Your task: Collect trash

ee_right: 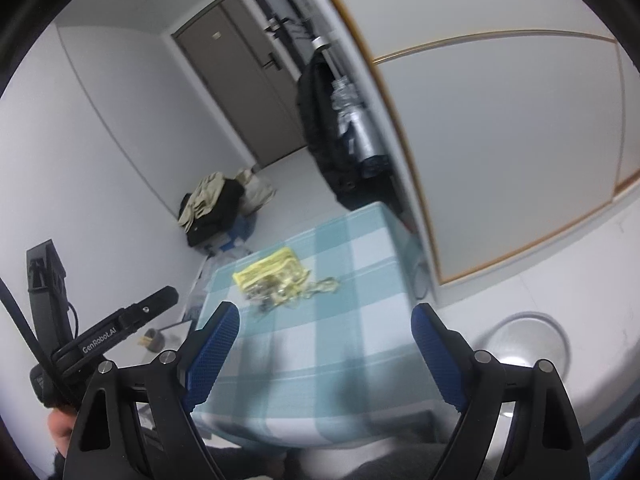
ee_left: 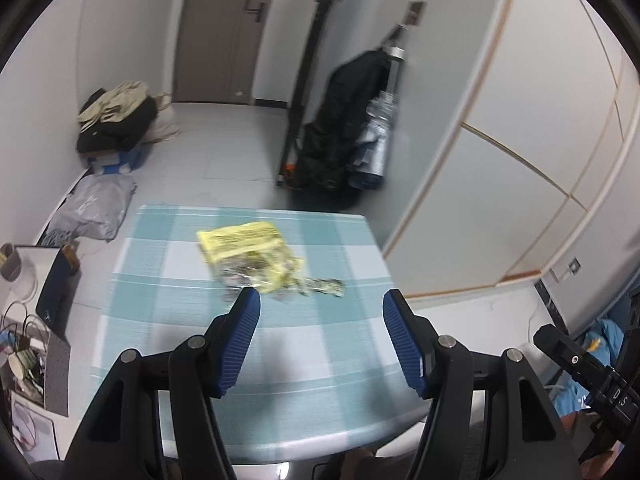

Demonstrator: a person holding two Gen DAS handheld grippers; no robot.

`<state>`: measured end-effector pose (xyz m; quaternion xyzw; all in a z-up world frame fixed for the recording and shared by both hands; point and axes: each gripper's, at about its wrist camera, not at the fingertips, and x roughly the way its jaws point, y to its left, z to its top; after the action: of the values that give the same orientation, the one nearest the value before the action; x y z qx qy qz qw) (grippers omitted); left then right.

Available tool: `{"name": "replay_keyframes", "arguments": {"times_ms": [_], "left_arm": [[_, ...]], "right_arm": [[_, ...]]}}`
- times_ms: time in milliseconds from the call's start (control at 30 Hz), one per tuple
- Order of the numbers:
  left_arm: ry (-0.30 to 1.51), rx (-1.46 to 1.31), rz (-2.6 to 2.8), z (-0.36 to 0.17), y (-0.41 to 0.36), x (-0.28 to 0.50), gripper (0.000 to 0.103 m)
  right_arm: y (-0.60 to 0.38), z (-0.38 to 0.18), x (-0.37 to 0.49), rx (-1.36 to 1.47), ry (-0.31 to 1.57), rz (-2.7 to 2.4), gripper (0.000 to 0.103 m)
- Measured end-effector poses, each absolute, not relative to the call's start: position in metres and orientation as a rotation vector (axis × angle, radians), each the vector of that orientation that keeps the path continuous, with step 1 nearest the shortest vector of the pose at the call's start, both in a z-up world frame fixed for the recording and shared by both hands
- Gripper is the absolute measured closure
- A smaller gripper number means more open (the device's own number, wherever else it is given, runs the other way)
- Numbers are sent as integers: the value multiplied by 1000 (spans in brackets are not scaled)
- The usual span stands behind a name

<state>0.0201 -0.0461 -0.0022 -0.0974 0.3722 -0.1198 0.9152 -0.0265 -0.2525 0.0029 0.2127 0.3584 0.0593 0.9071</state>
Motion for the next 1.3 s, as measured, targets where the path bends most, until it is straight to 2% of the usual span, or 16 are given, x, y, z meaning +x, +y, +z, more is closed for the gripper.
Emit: {"name": "replay_keyframes", "arguments": {"times_ms": [300,633,833,933,1300], "left_arm": [[789,-271,-121,-13,25,56,43],[817,-386,-56,-37,83,102,43],[913,-424,-34,-52,103,136,43],[918,-469,37,-55,131,145,43],[1021,-564,287,-92,182,143,43]], "right_arm": [[-195,1,34,300,790,209,15],[-115,-58,121,104,937,331,15],[-52,-85,157,-150,913,403,15],[-29,-102,172,-182,949,459,19],[30,-144,197,-430,940,341,20]]}}
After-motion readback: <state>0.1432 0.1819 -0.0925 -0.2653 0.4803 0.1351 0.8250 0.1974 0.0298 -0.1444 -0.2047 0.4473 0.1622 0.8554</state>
